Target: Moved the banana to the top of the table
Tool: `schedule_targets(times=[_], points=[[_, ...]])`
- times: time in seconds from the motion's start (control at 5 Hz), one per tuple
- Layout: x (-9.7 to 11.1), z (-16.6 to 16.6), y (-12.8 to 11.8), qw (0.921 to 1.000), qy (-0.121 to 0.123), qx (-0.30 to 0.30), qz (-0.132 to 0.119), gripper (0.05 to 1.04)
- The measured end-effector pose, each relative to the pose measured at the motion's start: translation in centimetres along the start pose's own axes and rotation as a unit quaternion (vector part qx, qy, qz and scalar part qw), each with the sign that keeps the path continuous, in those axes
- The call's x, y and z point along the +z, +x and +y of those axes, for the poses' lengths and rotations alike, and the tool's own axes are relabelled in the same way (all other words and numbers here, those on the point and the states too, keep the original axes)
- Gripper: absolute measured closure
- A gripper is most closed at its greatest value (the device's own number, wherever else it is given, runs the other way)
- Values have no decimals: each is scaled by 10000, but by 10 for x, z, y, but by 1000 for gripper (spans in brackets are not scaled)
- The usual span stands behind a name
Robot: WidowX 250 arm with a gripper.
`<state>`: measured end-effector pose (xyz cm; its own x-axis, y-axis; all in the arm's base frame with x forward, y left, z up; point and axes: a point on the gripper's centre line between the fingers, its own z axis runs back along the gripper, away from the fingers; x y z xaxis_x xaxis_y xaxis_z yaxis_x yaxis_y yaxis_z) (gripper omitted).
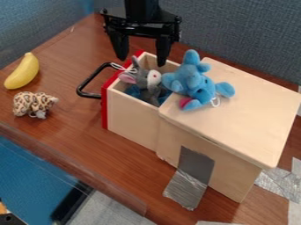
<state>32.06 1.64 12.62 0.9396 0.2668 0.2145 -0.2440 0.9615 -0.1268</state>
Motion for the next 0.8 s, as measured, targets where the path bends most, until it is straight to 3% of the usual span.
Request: schedule_targets(times=[0.2,0.4,0.6,0.8], points=[[-10,1,-6,9998,-9,16,200,83],[-7,40,-17,9987,-272,275,338,84],[6,77,-17,9985,-344,403,136,84],[18,126,-14,9981,-172,574,-119,84]])
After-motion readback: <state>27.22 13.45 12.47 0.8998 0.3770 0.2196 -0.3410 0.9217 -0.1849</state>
